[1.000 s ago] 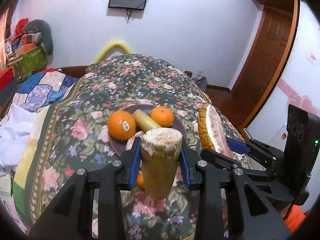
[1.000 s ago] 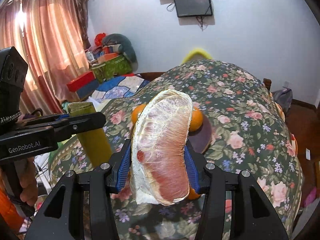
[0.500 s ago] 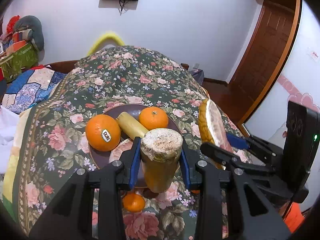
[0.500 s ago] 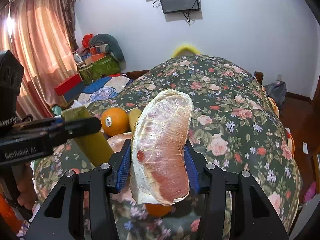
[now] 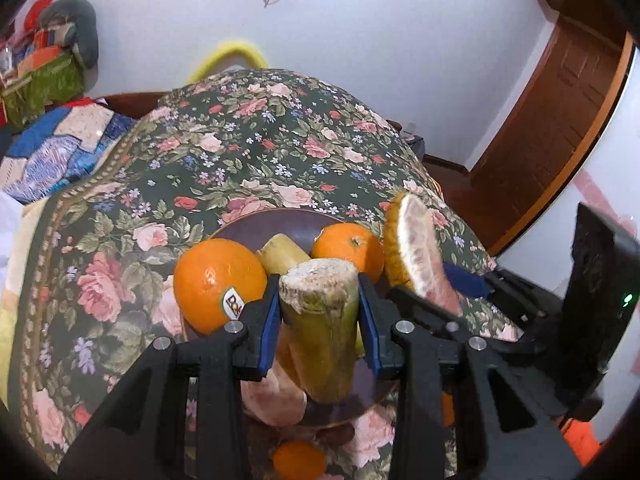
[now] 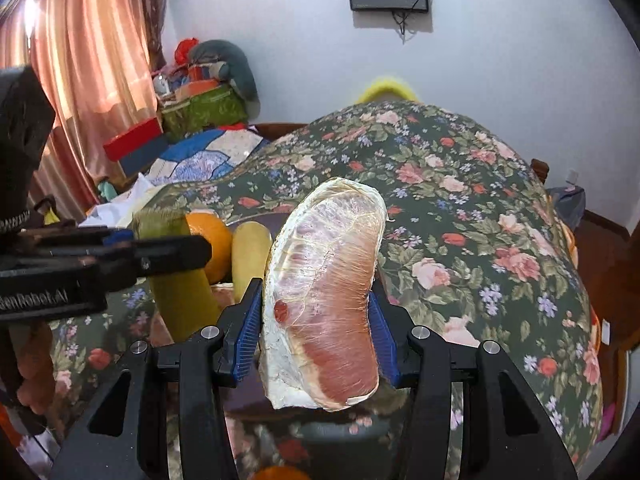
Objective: Organize fruits
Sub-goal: 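Lay the cylinder on the plate with the left gripper while the right sets the pomelo segment there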
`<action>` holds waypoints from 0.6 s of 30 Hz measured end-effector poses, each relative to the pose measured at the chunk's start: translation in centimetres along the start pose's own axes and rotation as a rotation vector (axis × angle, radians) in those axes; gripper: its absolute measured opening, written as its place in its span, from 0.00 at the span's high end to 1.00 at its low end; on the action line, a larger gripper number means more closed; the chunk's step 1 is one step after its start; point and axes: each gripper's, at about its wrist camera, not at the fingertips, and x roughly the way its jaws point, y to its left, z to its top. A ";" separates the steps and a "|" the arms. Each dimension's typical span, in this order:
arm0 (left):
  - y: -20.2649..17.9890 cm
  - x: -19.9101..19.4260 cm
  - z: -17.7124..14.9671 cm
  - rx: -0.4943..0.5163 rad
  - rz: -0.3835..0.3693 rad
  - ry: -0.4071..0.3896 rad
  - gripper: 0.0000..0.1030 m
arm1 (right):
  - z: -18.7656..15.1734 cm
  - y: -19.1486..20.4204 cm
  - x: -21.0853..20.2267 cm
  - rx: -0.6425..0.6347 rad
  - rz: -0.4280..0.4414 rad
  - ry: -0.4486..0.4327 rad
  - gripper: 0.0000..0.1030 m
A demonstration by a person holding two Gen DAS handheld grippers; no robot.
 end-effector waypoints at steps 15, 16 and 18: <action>-0.2 1.6 0.6 0.048 0.078 -0.008 0.64 | -0.3 -0.1 2.0 -0.014 0.005 0.057 0.54; -0.2 1.6 0.6 0.049 0.085 -0.007 0.63 | -0.3 -0.2 2.1 -0.012 0.003 0.060 0.54; -0.2 1.5 0.7 0.055 0.099 -0.013 0.60 | -0.4 -0.3 2.1 -0.004 0.003 0.070 0.53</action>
